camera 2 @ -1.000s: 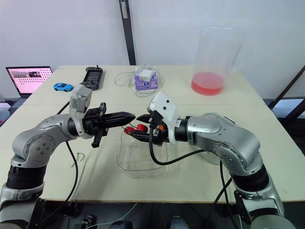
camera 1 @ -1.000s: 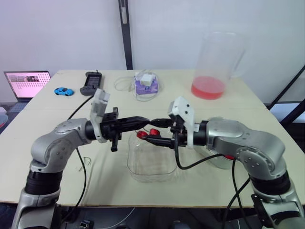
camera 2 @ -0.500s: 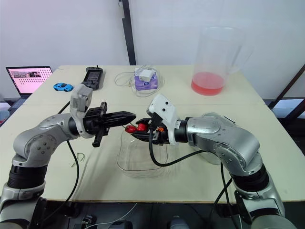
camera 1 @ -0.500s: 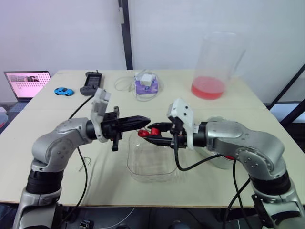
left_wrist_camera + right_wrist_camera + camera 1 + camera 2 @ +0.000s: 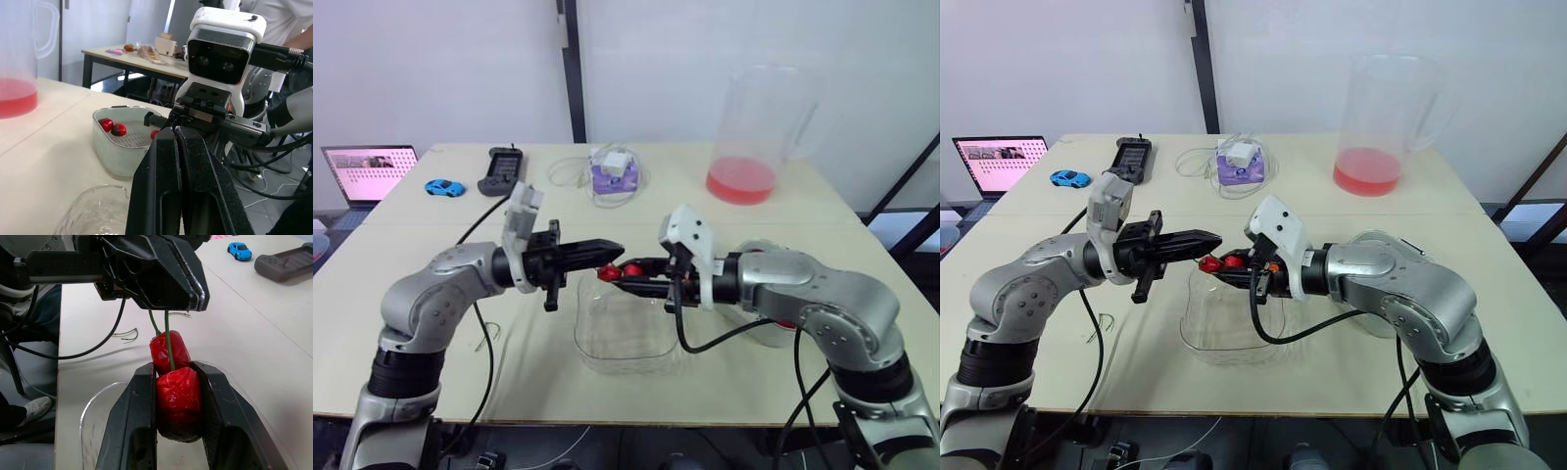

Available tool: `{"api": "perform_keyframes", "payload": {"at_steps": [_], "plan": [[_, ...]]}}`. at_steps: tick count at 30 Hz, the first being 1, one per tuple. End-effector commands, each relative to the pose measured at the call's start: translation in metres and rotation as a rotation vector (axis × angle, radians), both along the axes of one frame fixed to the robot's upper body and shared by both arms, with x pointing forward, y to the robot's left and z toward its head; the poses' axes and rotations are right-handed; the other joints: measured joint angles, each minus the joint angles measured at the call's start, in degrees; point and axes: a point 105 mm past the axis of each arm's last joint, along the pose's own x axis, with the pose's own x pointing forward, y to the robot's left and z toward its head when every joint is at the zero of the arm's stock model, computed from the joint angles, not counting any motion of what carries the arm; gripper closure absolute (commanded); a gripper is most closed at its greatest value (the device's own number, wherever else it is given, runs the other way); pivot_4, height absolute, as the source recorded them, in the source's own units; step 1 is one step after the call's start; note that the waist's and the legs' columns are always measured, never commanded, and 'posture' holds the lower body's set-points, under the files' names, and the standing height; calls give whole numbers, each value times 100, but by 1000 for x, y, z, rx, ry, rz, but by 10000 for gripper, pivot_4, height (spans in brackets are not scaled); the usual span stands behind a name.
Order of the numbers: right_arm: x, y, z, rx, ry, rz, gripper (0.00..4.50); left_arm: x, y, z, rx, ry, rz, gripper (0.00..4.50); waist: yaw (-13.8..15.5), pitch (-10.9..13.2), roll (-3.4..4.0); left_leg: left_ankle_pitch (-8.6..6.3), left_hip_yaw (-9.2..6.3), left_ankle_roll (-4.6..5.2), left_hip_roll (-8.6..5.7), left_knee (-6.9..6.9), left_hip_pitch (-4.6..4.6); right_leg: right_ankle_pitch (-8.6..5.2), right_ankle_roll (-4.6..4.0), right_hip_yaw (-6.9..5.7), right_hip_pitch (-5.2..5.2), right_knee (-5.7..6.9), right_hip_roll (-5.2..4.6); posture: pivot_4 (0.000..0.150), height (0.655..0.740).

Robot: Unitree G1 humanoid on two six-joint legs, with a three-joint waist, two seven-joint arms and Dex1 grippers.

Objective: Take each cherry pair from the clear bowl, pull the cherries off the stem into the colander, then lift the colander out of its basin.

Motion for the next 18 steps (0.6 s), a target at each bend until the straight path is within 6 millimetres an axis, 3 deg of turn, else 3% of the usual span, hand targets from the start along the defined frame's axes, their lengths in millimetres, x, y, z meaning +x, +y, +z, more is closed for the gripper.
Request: {"api": "perform_keyframes", "payload": {"at_steps": [1, 18], "plan": [[-7, -3, 8, 8, -29, 19, 34303, 0, 5, 10, -4, -55, 6, 45000, 1, 0, 0, 0, 0, 0, 0, 0, 0, 0, 0, 0, 0, 0, 0, 1500, 7332], [-6, -13, 5, -28, -3, 5, 34303, 0, 8, 6, 7, -57, -5, 45000, 1, 0, 0, 0, 0, 0, 0, 0, 0, 0, 0, 0, 0, 0, 0, 1500, 7332]]}}
